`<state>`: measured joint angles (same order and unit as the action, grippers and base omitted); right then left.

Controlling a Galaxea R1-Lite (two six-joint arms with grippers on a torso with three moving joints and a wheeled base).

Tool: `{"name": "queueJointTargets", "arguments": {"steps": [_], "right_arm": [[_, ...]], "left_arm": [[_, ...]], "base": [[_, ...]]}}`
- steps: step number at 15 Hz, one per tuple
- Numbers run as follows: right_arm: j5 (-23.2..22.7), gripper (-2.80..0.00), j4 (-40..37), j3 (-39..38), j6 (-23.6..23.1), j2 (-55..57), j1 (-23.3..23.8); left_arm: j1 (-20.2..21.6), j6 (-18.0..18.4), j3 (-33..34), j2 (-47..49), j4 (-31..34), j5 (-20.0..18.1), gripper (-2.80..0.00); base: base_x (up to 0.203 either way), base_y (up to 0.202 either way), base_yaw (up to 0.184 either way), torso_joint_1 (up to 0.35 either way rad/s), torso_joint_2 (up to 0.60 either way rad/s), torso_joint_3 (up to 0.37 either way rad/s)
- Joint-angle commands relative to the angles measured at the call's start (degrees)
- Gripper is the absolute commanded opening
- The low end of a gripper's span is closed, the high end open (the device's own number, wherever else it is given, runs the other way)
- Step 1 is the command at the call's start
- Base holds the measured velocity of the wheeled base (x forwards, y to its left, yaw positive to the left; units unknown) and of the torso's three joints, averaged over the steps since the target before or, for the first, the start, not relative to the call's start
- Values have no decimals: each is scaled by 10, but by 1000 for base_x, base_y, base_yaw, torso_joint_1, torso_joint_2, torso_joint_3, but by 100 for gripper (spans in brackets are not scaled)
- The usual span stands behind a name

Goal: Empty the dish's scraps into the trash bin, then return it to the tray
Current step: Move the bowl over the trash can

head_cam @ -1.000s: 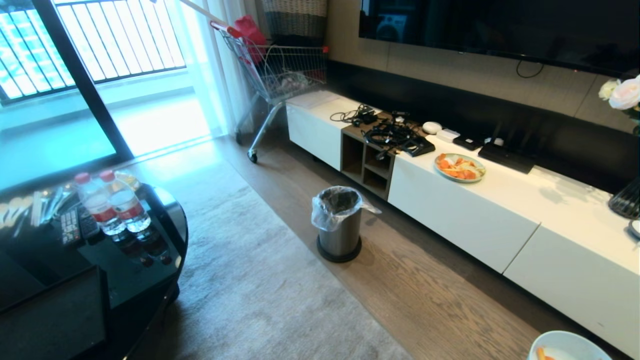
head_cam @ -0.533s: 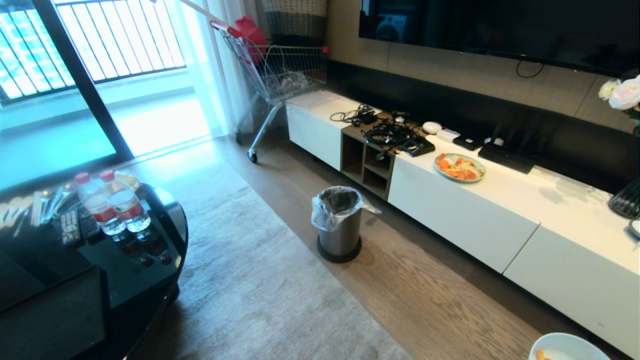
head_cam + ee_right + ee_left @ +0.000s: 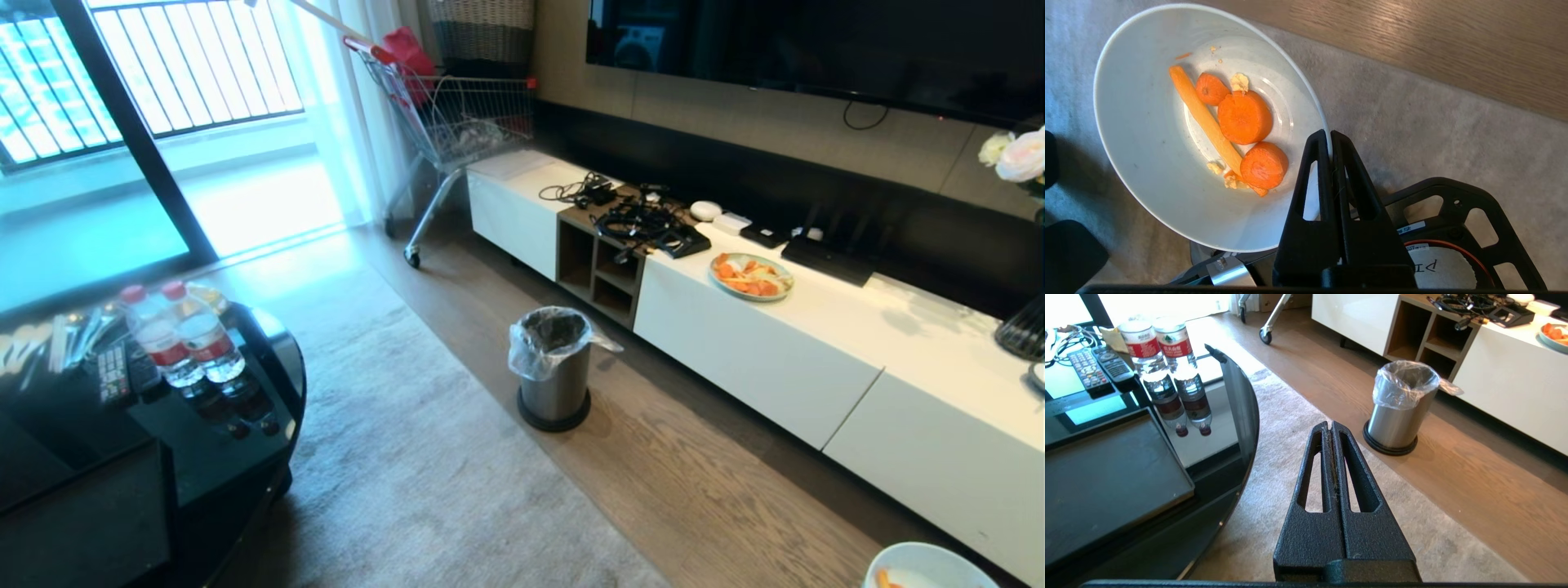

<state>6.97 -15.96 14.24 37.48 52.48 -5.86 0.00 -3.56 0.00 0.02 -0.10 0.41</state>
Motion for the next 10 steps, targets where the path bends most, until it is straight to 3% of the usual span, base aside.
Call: {"name": "queueJointTargets", "arguments": {"steps": [1, 10], "right_arm": [[1, -280, 0, 2, 2, -3, 0], [1, -280, 1, 1, 2, -4, 0]], "left_arm": [[0, 0, 0, 0, 0, 0, -280], [0, 0, 0, 0, 0, 0, -280]], "base": [[158, 0, -2, 2, 4, 4], [184, 0, 1, 5, -1, 2]]}}
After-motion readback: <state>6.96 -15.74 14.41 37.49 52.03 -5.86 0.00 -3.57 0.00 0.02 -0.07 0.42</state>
